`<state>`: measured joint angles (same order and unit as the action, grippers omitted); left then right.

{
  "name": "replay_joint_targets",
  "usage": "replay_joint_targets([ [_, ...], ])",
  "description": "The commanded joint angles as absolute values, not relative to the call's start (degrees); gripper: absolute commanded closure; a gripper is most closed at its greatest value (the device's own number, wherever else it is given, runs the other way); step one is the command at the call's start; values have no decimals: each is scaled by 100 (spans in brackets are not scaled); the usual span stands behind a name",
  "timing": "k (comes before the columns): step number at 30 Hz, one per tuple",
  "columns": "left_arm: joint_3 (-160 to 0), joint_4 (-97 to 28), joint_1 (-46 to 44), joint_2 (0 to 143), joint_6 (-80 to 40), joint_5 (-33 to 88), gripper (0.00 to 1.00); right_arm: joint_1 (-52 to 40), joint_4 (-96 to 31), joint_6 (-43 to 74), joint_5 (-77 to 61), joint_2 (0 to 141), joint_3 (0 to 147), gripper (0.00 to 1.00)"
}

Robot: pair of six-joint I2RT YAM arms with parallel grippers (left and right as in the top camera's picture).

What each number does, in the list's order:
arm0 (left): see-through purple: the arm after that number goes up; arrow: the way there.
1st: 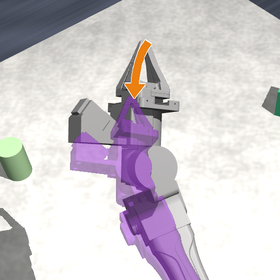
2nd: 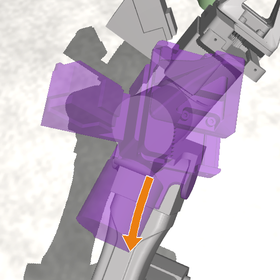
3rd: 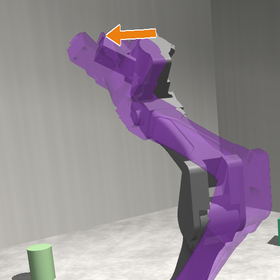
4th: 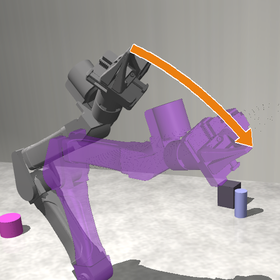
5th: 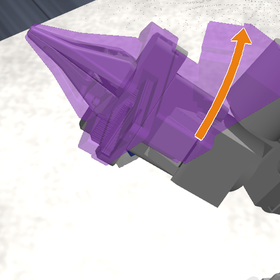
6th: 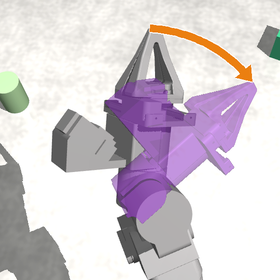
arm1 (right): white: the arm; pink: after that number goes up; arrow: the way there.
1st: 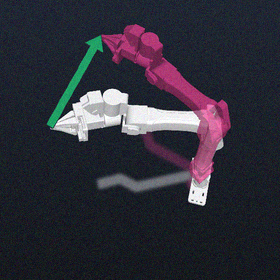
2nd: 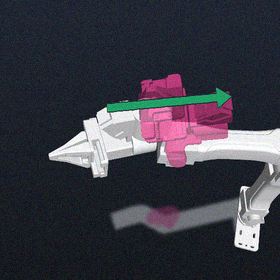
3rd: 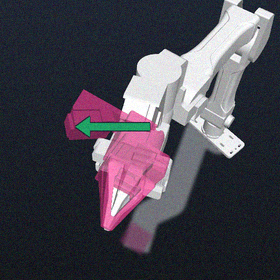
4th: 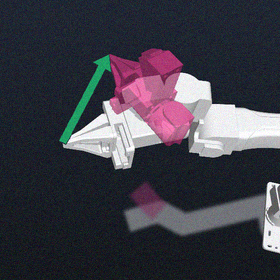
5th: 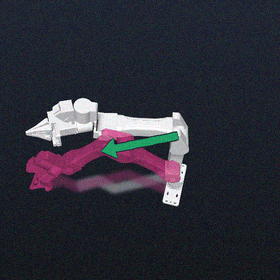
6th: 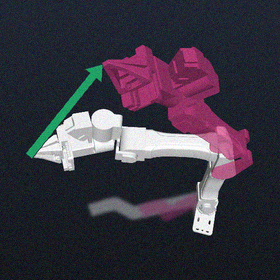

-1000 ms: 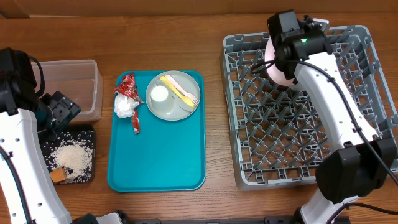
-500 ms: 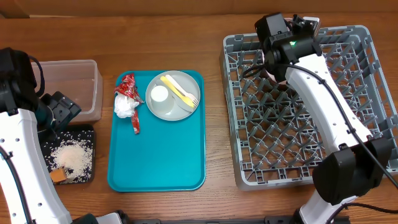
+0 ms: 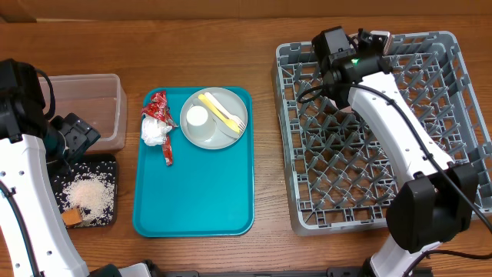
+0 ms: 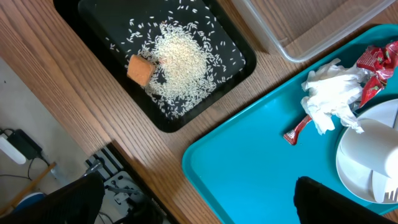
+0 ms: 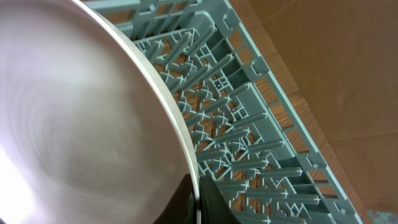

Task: Sort waste into correct bins and load items into the dishwasher rack
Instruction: 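Carry the plate right and stand it upright in the rack, then move the left gripper to the white tissue on the teal tray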

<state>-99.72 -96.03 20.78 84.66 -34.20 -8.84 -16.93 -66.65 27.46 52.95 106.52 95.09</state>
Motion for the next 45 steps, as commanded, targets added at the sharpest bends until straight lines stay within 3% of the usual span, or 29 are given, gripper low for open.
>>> replay_joint_targets([
  [1,-9948,-9594,2099,8501,-3474,-958,0,-1715,-6602,2856,5542,10659,9476,96],
  [4,-9948,-9594,2099,8501,-3474,-958,0,-1800,-6598,2856,5502,10659,9478,90],
  [6,-9946,-9594,2099,8501,-3472,-958,0,-1874,-6530,2851,5262,10659,9502,59],
  [7,-9946,-9592,2099,8501,-3472,-958,0,-1903,-6517,2829,4783,10656,9627,32],
  [8,-9946,-9594,2099,8501,-3472,-958,0,-1900,-6523,2779,4425,10656,9732,26],
  [16,-9946,-9594,2099,8501,-3474,-958,0,-1555,-7120,2523,1632,10637,11413,21],
  [24,-9946,-9594,2099,8501,-3474,-958,0,-440,-8103,2508,-733,10634,13340,0],
  [29,-9946,-9594,2099,8501,-3472,-958,1,-19,-8377,2510,-2287,10637,13500,0],
  [37,-9946,-9594,2099,8501,-3474,-958,0,-397,-8322,2512,-2324,10650,12973,0],
  [45,-9946,-9594,2099,8501,-3474,-958,0,-475,-8265,2512,-1435,10650,12866,0],
])
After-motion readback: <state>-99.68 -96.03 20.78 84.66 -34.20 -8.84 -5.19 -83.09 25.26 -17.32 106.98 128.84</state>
